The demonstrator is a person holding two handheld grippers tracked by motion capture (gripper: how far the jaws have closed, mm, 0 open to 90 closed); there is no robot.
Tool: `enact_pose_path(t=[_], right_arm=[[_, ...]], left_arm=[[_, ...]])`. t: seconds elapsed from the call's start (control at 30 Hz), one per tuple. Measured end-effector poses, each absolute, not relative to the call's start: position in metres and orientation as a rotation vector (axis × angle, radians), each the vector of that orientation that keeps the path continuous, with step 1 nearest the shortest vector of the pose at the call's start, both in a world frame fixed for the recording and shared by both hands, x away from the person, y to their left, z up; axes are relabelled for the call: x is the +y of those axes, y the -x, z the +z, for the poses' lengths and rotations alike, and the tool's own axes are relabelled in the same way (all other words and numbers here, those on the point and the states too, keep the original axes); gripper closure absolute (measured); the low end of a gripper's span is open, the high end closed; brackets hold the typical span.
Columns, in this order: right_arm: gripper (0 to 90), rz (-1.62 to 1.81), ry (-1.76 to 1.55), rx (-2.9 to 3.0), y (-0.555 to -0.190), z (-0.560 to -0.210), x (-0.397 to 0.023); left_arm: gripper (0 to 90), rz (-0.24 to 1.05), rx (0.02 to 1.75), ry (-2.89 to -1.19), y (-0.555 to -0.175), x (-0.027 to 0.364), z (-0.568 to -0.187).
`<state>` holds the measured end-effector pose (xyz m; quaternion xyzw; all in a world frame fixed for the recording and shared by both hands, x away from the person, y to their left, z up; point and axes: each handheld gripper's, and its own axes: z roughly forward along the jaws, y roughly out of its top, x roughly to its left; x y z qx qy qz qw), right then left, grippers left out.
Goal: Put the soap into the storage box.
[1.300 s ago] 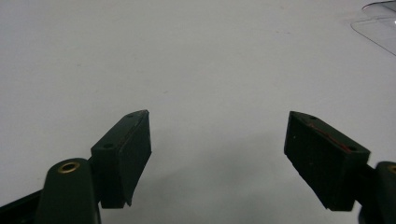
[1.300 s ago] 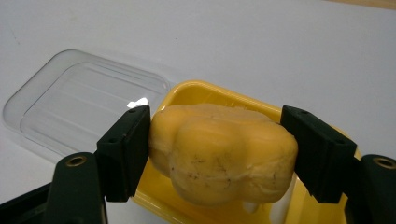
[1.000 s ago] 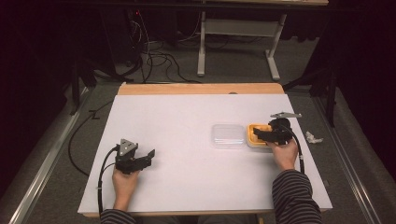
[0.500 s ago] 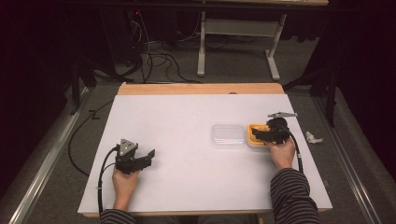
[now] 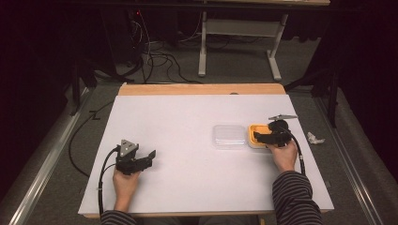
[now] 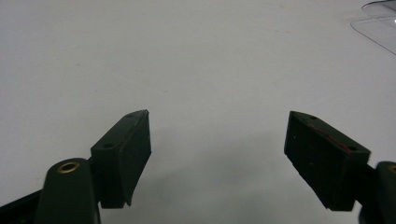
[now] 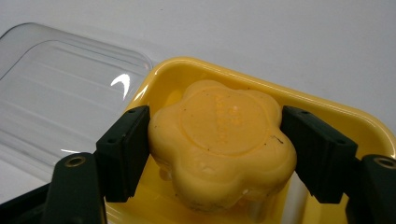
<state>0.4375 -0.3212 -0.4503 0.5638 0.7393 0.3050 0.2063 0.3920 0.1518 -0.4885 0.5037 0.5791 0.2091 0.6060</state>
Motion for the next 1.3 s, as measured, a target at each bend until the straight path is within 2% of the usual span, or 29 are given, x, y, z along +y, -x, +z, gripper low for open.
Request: enact_pose_path(t=[0.23, 0.7, 1.3], right_arm=[[26.8, 0.822, -1.568, 2.061, -0.436, -0.452, -0.320], [19.9, 0.911, -1.565, 1.987, -0.422, -0.441, -0.326], [18.4, 1.021, -1.579, 1.943, -0.400, -0.431, -0.340]], left_arm=[[23.4, 0.482, 1.339, -1.162, -0.392, 0.152, -0.488], [23.3, 0.486, 1.335, -1.164, -0.392, 0.151, -0.488], [23.1, 0.486, 1.334, -1.165, -0.391, 0.151, -0.488]])
